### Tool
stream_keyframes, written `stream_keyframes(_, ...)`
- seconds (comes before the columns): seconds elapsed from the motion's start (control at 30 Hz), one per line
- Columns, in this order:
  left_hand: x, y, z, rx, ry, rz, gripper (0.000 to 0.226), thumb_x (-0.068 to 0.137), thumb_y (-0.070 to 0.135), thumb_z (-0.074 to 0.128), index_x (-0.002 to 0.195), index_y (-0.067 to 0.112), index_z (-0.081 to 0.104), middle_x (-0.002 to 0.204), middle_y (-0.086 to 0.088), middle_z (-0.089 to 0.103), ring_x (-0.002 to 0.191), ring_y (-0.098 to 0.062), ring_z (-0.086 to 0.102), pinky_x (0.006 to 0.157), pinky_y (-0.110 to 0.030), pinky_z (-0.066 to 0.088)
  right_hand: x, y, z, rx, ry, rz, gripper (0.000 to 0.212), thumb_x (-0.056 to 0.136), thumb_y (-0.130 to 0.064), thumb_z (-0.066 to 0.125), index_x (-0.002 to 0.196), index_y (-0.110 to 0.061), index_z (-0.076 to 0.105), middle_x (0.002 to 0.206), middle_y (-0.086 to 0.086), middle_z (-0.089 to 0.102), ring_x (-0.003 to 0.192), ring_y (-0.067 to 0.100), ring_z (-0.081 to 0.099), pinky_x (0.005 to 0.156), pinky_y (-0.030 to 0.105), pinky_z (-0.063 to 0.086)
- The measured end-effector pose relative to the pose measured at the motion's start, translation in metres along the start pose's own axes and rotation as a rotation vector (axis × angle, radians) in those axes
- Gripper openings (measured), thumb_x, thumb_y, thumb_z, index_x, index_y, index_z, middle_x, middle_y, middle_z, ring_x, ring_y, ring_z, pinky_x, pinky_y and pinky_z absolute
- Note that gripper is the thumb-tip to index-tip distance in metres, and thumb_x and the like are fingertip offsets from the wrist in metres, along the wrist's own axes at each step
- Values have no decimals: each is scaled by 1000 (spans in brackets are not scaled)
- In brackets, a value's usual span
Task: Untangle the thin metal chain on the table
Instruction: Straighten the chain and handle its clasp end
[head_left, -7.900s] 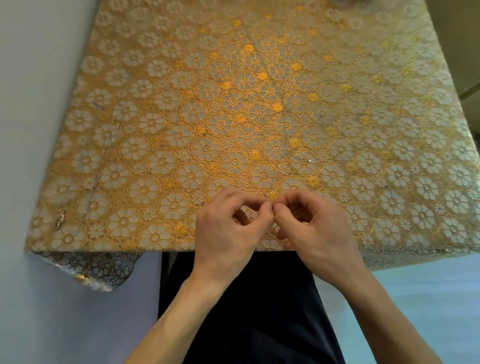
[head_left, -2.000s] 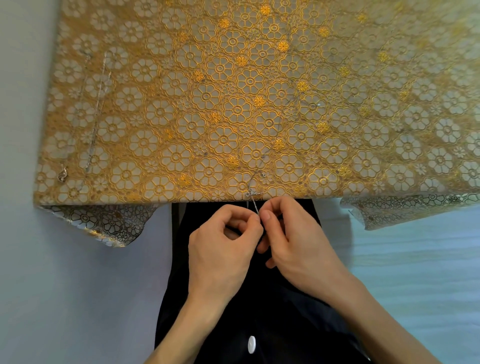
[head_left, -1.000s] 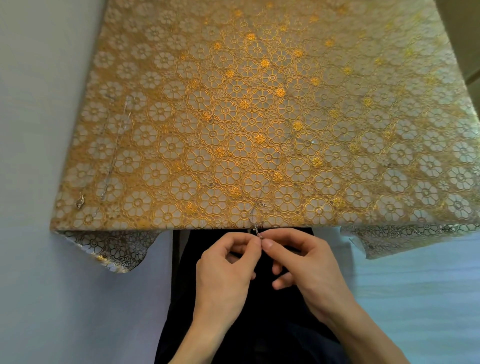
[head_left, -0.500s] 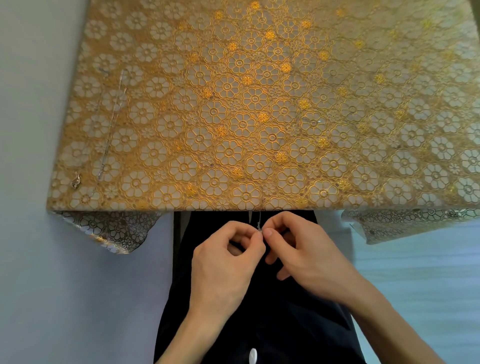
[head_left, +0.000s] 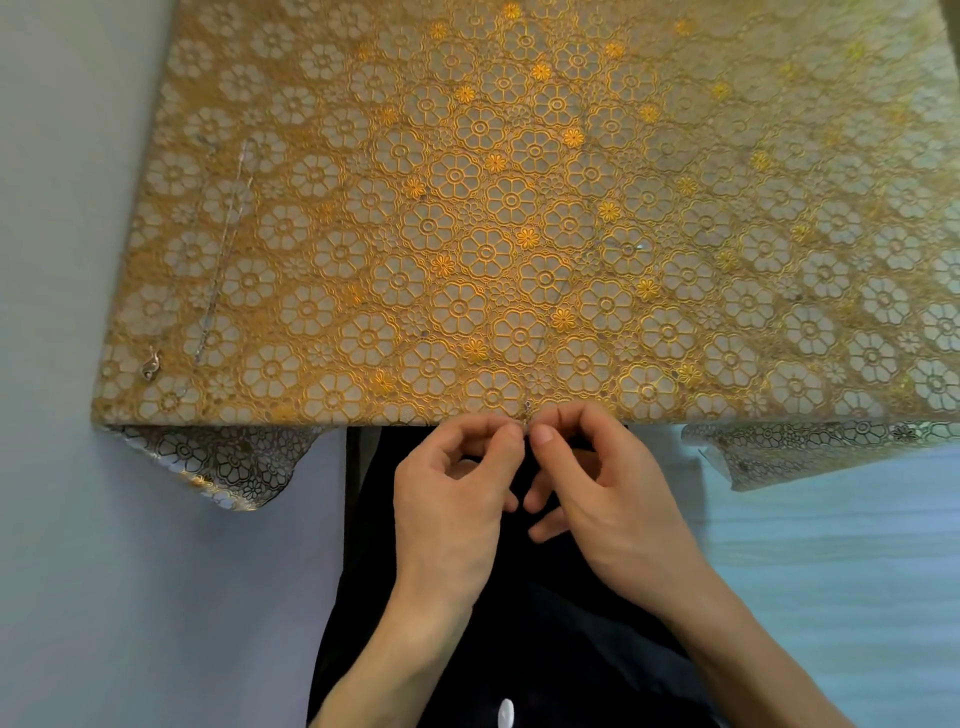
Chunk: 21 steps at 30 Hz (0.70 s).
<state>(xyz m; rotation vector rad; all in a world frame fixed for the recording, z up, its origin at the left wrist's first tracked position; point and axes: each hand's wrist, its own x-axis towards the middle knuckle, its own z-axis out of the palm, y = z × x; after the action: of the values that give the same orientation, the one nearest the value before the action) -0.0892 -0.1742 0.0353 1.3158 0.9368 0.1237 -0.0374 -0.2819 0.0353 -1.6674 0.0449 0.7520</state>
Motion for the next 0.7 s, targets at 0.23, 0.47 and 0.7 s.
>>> stream_keyframes(0.23, 16, 31, 1, 66, -64, 93, 8, 86, 19, 75, 78, 20, 76, 58, 10, 62, 48, -6, 50, 49, -14, 42, 21, -18, -21, -549, 201, -733, 12, 91, -22, 73, 103, -20, 74, 97, -12, 67, 64, 5, 62, 56, 15, 50)
stream_keyframes(0.47, 29, 55, 3, 132, -99, 127, 13, 83, 20, 75, 70, 22, 74, 55, 10, 61, 46, -6, 50, 49, -14, 43, 41, -43, -30, -883, 167, -1042, 13, 96, -21, 66, 99, -12, 74, 92, 1, 66, 63, 13, 58, 48, 31, 52)
stream_keyframes(0.7, 42, 68, 2, 196, -138, 109, 16, 83, 22, 75, 68, 22, 72, 54, 7, 58, 47, -10, 50, 46, -16, 41, 53, -56, -38, -1002, 50, -1051, 18, 102, -26, 55, 104, -13, 67, 94, 0, 61, 58, 22, 58, 44, 37, 50)
